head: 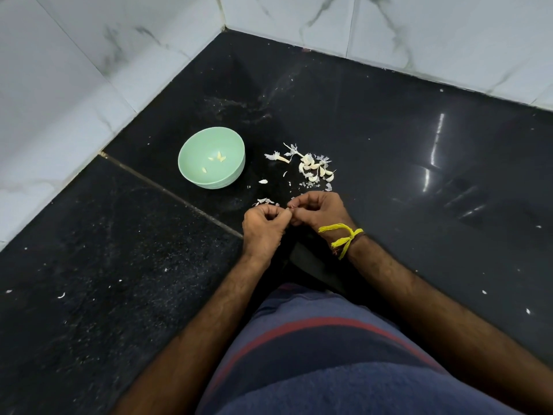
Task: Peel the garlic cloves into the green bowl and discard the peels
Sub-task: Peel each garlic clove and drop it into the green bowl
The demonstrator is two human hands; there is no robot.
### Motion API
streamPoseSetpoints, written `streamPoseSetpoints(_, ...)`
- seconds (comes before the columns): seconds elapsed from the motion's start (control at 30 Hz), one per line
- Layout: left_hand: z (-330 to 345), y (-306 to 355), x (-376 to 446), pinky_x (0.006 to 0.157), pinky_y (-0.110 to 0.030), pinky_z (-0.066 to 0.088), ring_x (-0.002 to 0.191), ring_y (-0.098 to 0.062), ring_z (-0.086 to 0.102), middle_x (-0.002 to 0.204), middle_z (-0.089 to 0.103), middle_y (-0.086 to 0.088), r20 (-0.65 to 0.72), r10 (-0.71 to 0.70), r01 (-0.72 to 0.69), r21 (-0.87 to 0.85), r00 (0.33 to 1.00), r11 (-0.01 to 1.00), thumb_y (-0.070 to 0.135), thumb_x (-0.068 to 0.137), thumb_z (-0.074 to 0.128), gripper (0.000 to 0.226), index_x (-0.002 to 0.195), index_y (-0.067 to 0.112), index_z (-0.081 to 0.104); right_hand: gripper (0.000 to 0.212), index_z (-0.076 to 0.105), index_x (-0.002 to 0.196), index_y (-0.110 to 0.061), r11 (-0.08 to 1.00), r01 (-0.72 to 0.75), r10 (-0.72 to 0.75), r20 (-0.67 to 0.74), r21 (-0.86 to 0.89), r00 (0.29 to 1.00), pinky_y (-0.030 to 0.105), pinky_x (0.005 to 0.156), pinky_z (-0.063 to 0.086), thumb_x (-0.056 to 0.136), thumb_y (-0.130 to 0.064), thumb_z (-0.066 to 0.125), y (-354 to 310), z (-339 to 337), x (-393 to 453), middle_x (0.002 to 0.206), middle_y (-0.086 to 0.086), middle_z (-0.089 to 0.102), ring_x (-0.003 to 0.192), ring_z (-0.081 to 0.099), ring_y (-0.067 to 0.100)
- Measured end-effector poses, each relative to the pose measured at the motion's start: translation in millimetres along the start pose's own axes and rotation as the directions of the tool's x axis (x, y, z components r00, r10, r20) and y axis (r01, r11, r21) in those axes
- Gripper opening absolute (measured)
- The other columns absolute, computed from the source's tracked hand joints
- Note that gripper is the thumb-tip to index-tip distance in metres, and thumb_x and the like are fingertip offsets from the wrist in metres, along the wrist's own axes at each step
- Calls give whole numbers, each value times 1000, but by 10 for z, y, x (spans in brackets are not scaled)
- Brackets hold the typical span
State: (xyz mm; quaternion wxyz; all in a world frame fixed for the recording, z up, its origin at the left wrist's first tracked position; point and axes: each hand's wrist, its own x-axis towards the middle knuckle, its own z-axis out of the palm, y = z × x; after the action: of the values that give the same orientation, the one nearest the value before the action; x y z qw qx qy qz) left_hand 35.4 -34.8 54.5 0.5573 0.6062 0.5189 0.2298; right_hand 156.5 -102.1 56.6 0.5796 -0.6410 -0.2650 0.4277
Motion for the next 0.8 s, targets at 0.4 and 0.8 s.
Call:
streamPoseSetpoints(0.4,-6,-18,-38,61,-24,51,62,-11,60,68,70,-5,69,52,-45,-96,996,994,15,96,64,23,78,3,73,8,72,90,0,993,-29,32,-28,114,999,27,67,58,82,2,74,51,-72,-7,93,21,73,70,70,22)
streamPoseSetpoints(0.8,12,-7,20,56,-17,47,55,-4,56,63,65,-4,92,81,-69,-129,992,989,8,95,67,16,86,-4,71,10,72,92,2,994,-17,17,2,108,1000,38,80,60,83,1,73,-6,-70,1,92,24,72,81,70,26)
